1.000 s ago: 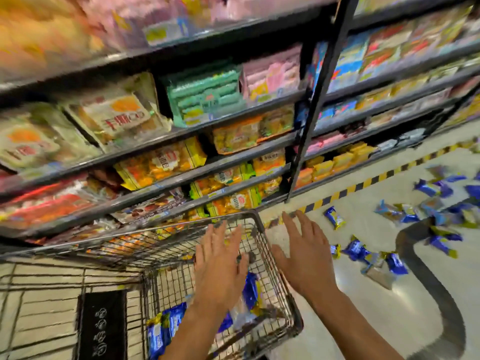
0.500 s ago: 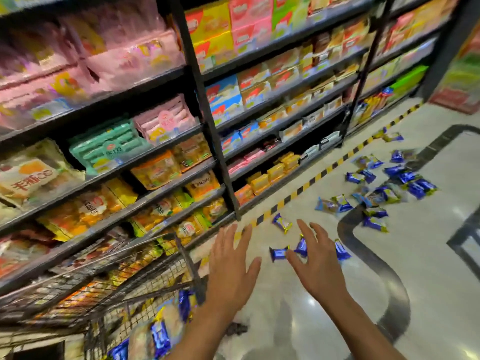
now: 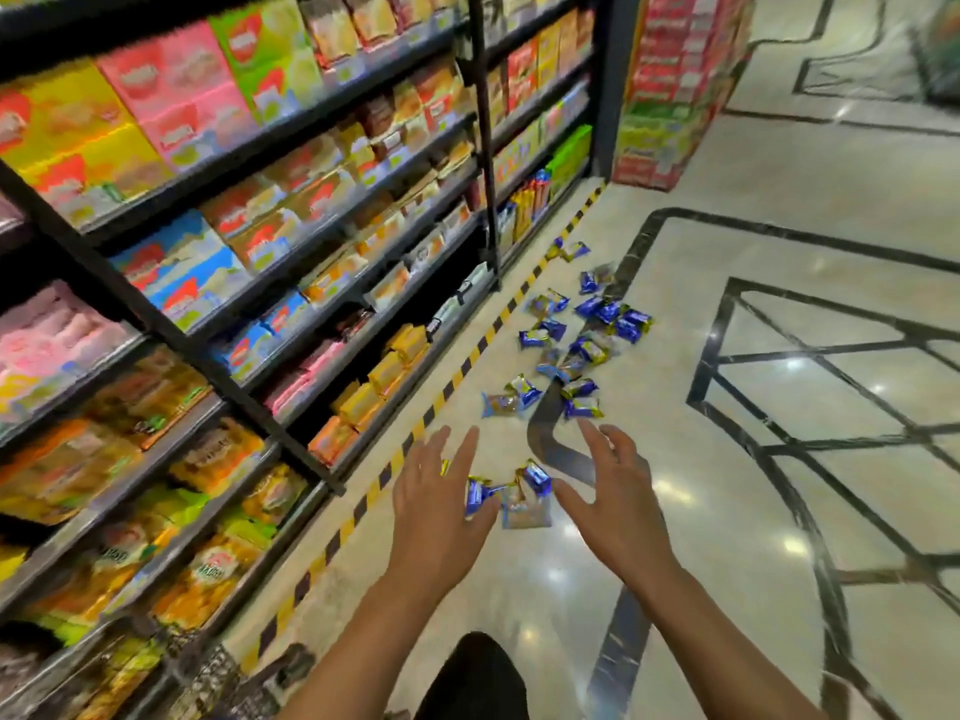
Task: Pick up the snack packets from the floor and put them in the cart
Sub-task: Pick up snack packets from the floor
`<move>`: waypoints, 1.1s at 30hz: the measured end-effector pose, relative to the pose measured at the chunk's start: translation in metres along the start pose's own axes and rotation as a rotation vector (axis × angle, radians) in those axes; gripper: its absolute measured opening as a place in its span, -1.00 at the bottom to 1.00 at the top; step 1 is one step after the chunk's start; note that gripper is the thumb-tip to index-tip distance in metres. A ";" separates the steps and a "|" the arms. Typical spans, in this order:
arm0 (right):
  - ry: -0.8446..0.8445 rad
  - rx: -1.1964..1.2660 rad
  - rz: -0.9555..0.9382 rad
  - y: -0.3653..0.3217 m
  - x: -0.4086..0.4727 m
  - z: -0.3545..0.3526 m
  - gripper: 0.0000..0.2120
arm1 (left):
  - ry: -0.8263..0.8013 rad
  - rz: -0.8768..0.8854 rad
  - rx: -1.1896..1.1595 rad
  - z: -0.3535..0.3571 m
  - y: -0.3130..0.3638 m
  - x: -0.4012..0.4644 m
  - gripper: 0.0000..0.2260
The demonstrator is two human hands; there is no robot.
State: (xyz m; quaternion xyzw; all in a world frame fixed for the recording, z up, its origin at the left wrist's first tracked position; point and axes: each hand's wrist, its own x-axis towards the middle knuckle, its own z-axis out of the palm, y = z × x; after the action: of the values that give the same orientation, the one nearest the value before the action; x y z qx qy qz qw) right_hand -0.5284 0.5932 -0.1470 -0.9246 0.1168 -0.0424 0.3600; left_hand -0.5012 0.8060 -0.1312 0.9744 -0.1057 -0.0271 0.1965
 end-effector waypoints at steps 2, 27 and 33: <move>0.020 -0.021 0.040 0.012 0.013 -0.010 -0.26 | -0.024 0.030 -0.014 0.009 0.011 0.023 -0.30; 0.102 -0.276 0.241 0.052 0.246 -0.066 -0.25 | -0.143 0.254 -0.219 0.056 0.105 0.320 -0.35; 0.074 -0.303 0.193 0.076 0.288 -0.073 -0.26 | -0.160 0.213 -0.209 0.068 0.126 0.352 -0.37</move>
State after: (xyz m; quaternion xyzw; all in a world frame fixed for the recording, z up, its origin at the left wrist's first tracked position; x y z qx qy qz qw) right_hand -0.2749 0.4200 -0.1462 -0.9506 0.2233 -0.0238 0.2143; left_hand -0.1883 0.5902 -0.1490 0.9267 -0.2204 -0.0943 0.2894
